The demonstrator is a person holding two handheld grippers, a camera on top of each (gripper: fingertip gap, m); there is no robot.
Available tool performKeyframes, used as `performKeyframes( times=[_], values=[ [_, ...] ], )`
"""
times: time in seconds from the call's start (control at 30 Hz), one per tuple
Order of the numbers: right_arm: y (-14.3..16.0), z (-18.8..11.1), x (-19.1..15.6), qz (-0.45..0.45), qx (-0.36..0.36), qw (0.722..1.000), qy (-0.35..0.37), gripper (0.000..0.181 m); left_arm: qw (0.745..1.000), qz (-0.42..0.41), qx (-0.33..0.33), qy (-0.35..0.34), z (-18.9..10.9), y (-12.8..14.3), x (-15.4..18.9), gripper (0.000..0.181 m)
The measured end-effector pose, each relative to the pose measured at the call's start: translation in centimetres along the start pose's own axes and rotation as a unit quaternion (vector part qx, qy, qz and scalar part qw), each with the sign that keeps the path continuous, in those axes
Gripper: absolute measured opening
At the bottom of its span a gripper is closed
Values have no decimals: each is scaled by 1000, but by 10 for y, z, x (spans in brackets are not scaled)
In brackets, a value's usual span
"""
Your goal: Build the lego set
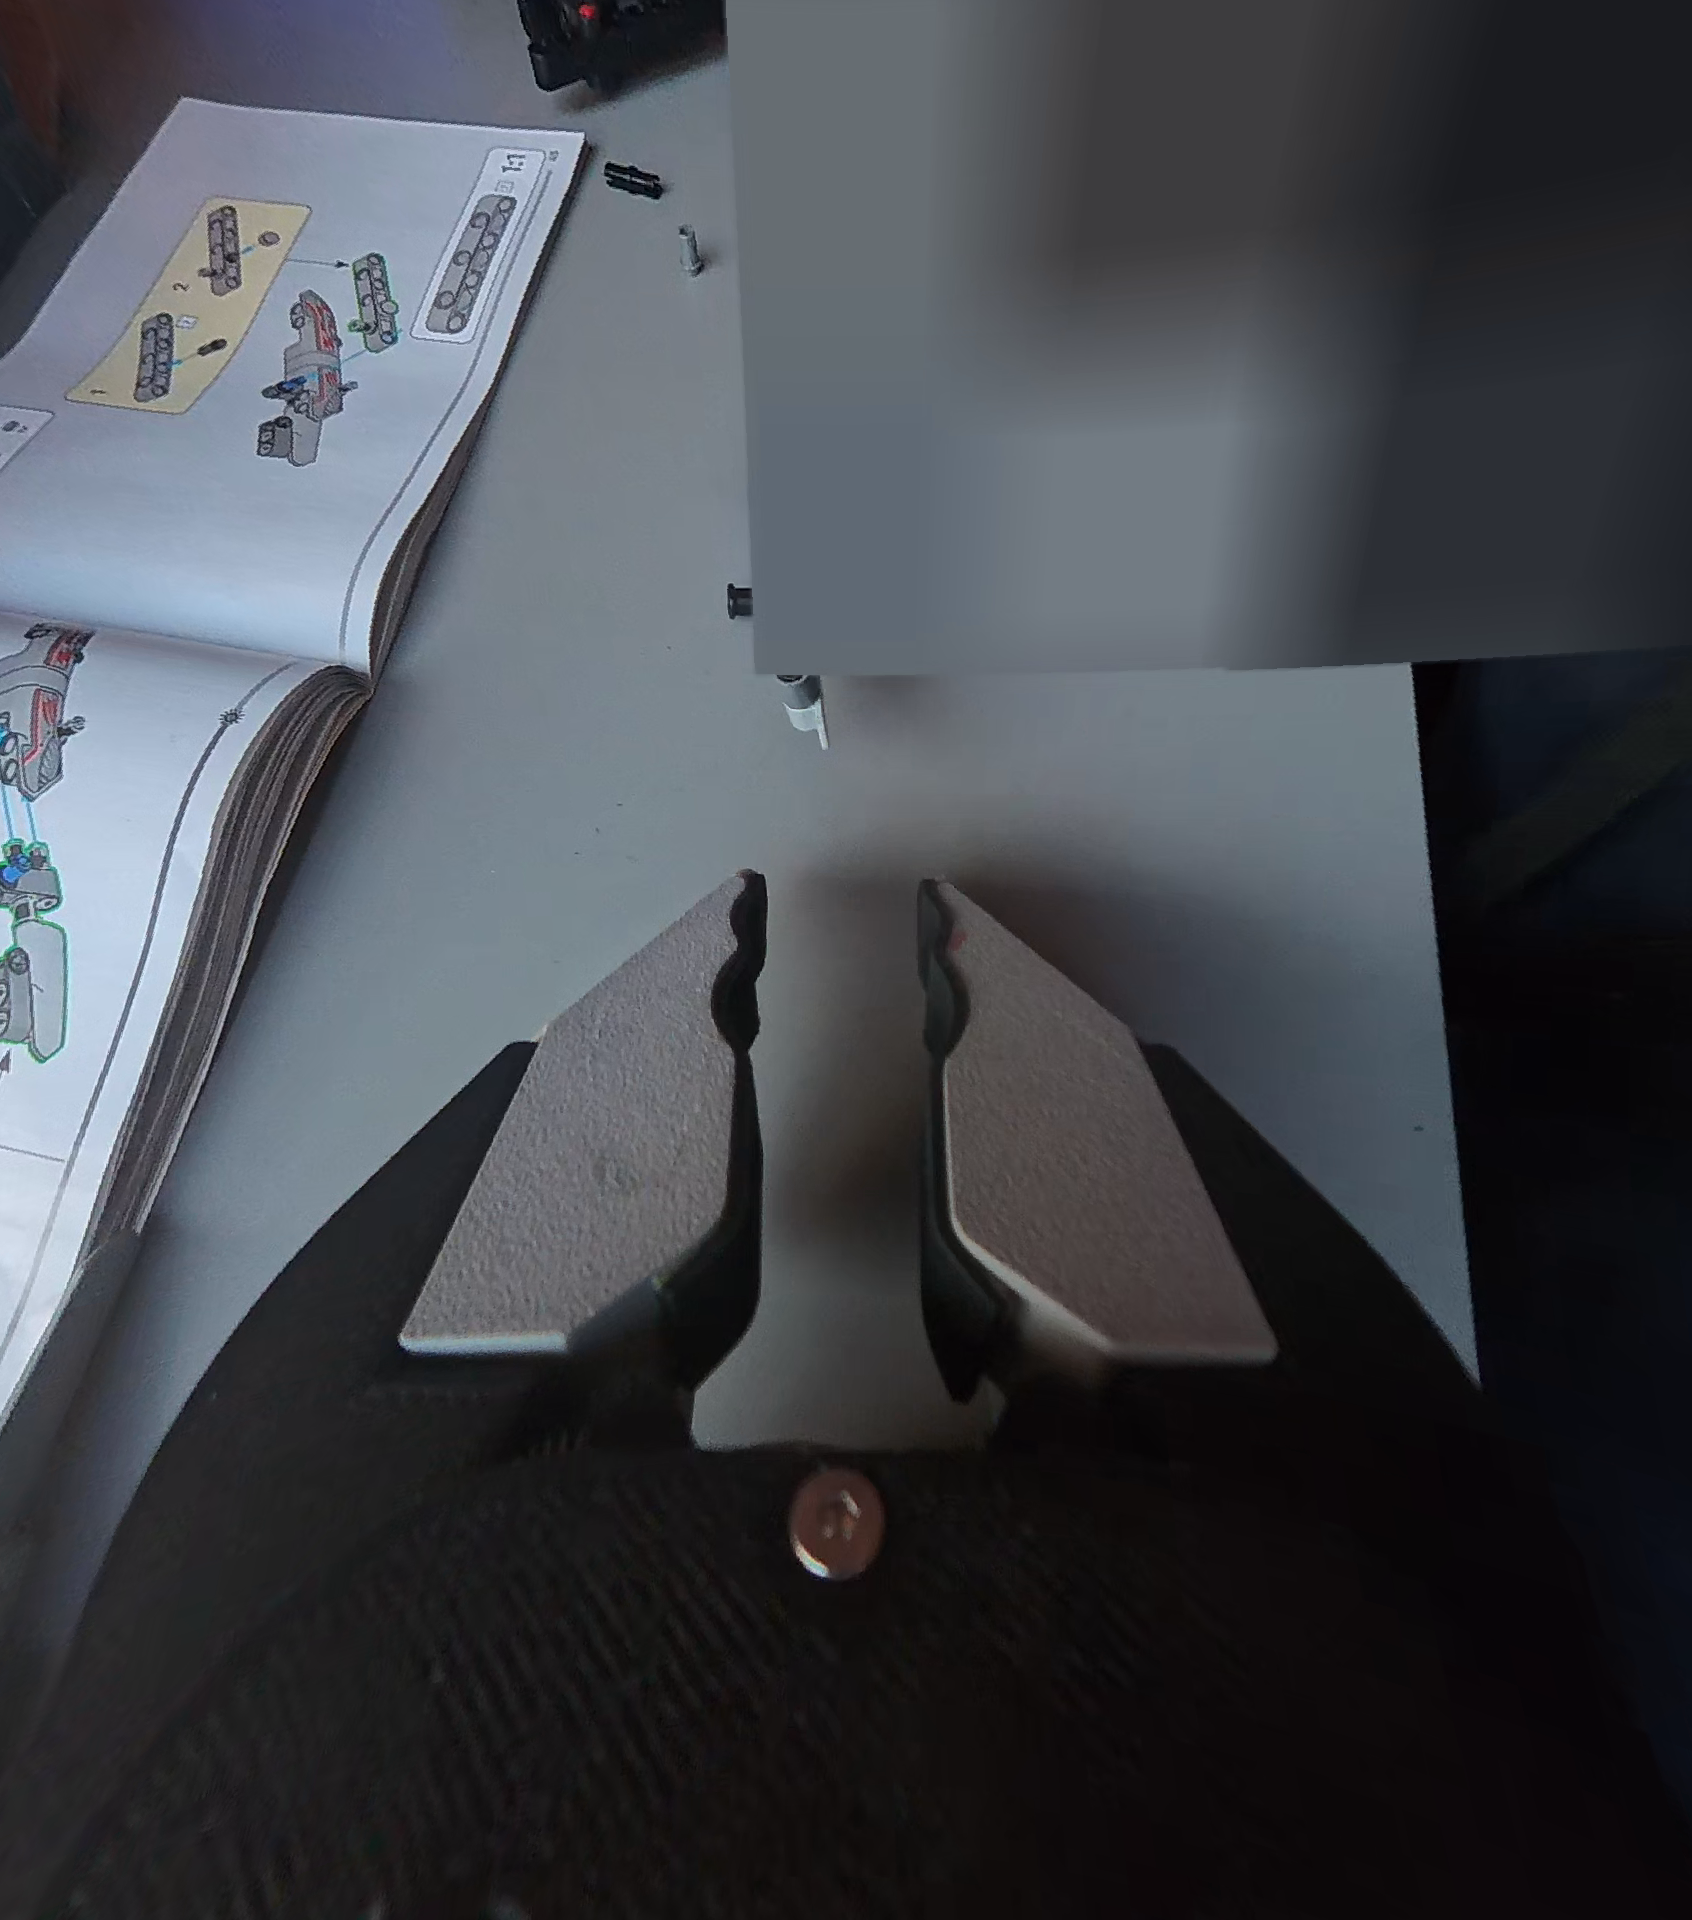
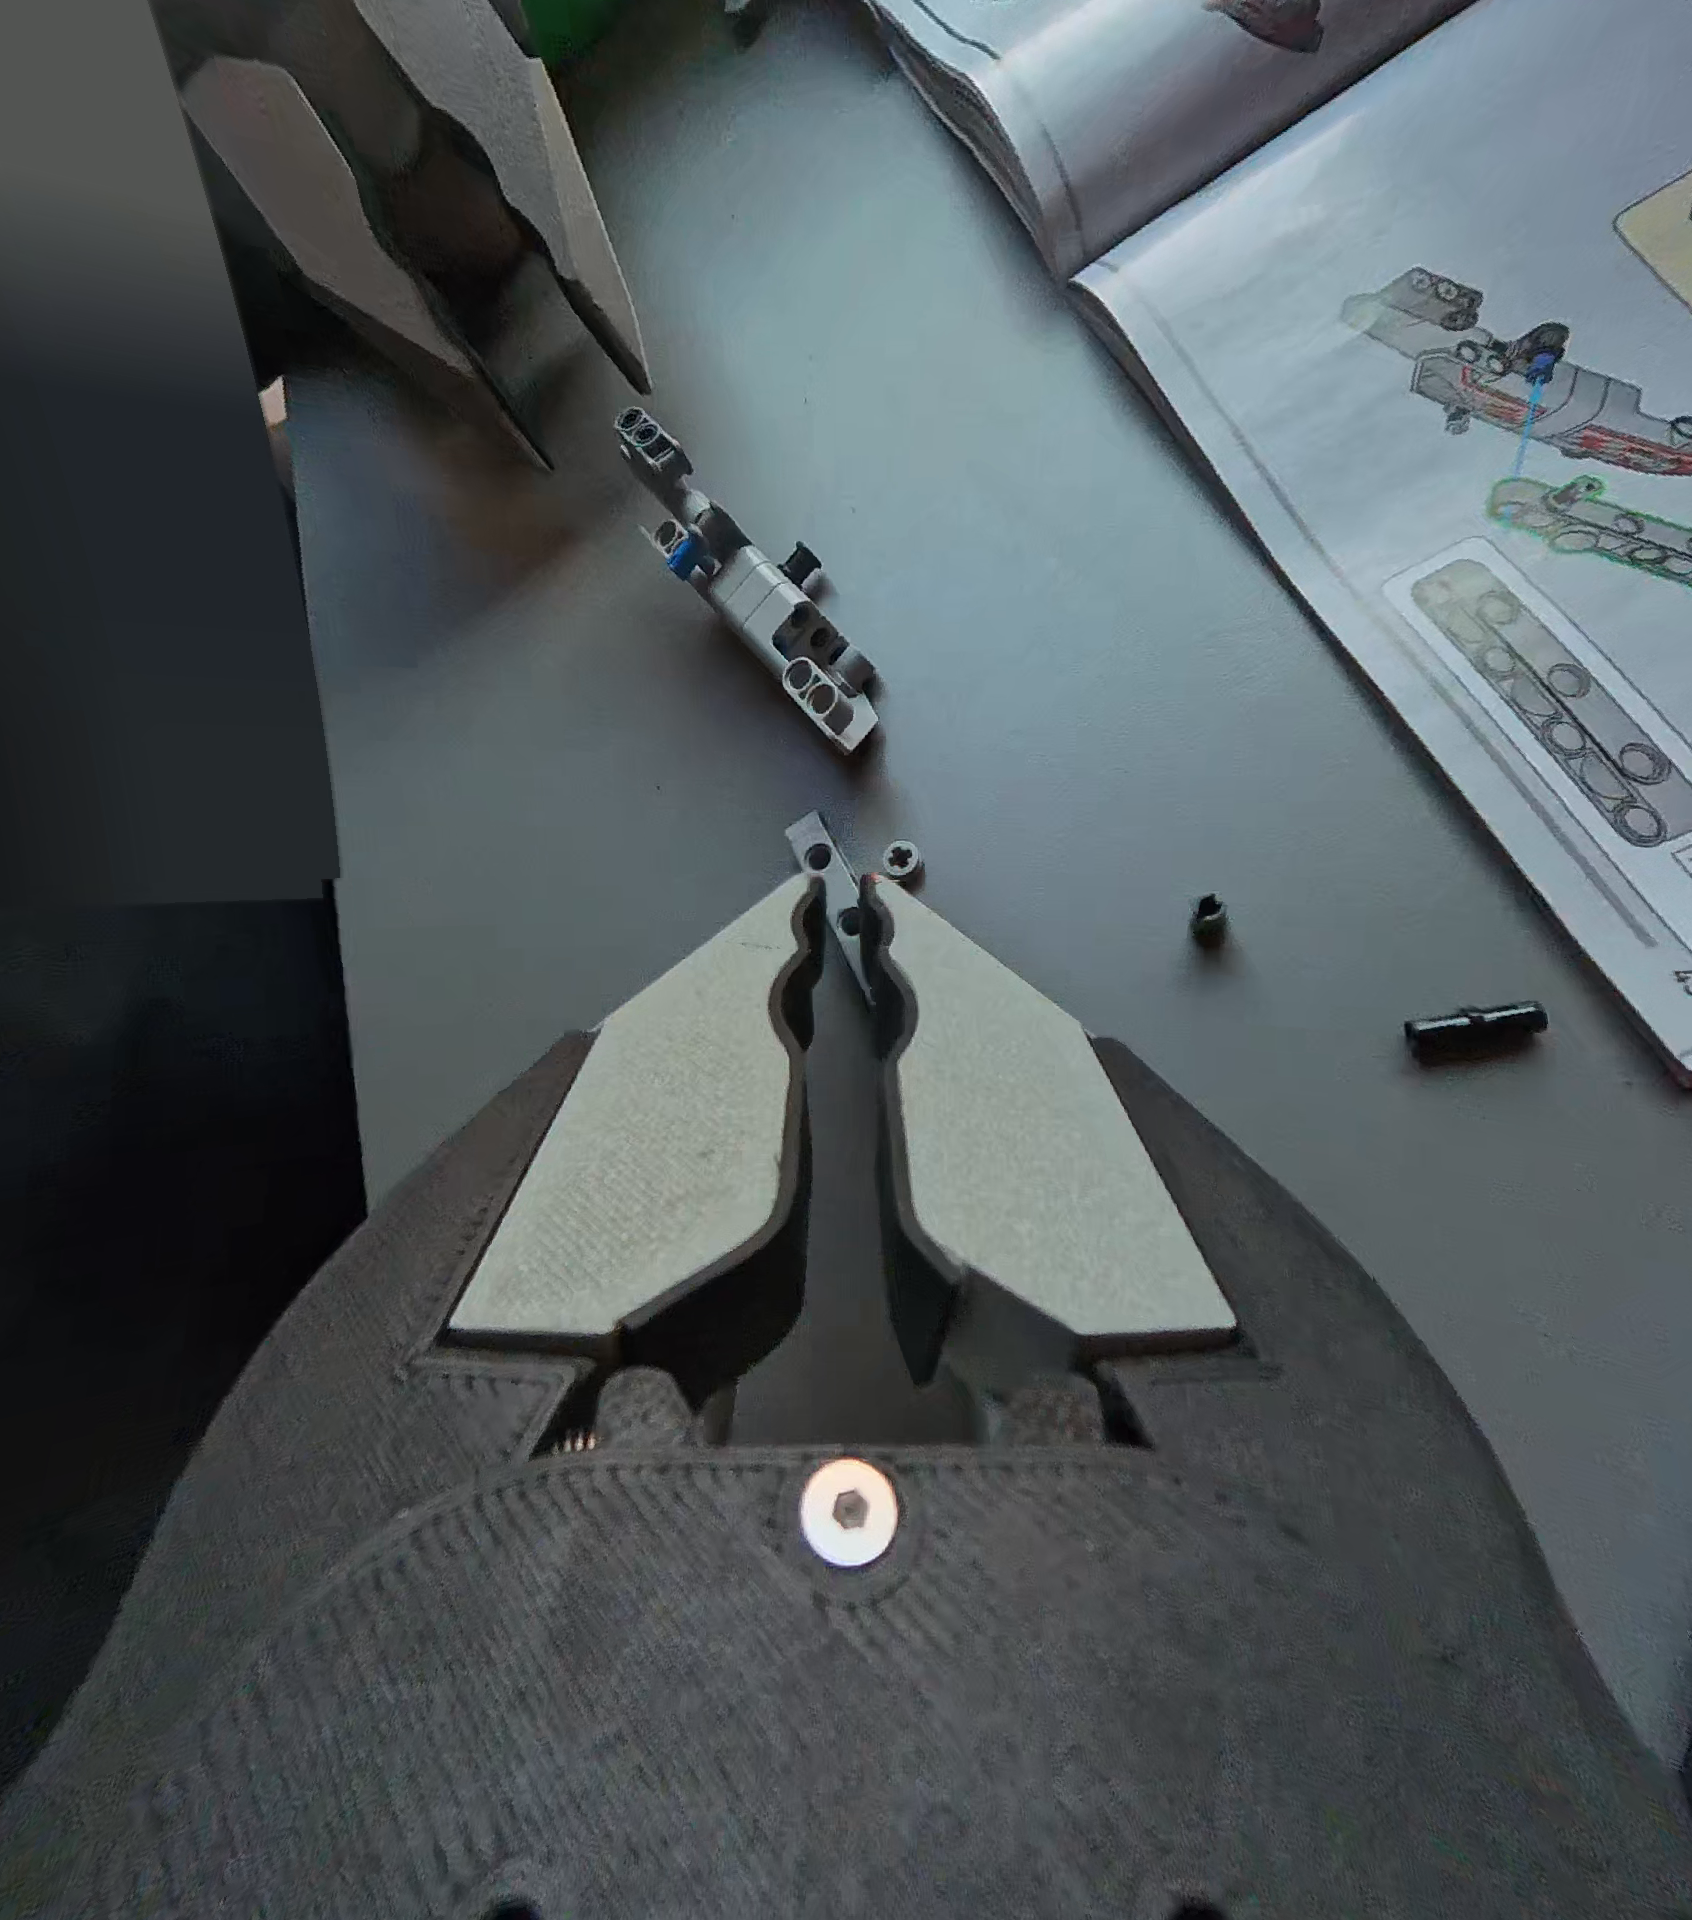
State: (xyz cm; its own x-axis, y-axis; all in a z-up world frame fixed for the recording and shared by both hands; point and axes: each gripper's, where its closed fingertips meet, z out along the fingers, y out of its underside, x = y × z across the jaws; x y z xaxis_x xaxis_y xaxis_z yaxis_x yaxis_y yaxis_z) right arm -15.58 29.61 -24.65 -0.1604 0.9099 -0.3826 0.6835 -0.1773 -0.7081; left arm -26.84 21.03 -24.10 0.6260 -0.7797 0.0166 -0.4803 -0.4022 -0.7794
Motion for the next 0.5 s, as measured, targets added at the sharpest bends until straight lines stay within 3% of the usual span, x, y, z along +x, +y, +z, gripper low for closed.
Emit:
performKeyframes(
  times=[0.23,0.5],
  values=[
    [2,1,-4,-72,-11,997,30,3,1000,-5,4,2,-2,0,0,26],
    [7,5,-3,-90,-30,995,38,5,1000,0,1,-1,-1,0,0,26]
  ],
)
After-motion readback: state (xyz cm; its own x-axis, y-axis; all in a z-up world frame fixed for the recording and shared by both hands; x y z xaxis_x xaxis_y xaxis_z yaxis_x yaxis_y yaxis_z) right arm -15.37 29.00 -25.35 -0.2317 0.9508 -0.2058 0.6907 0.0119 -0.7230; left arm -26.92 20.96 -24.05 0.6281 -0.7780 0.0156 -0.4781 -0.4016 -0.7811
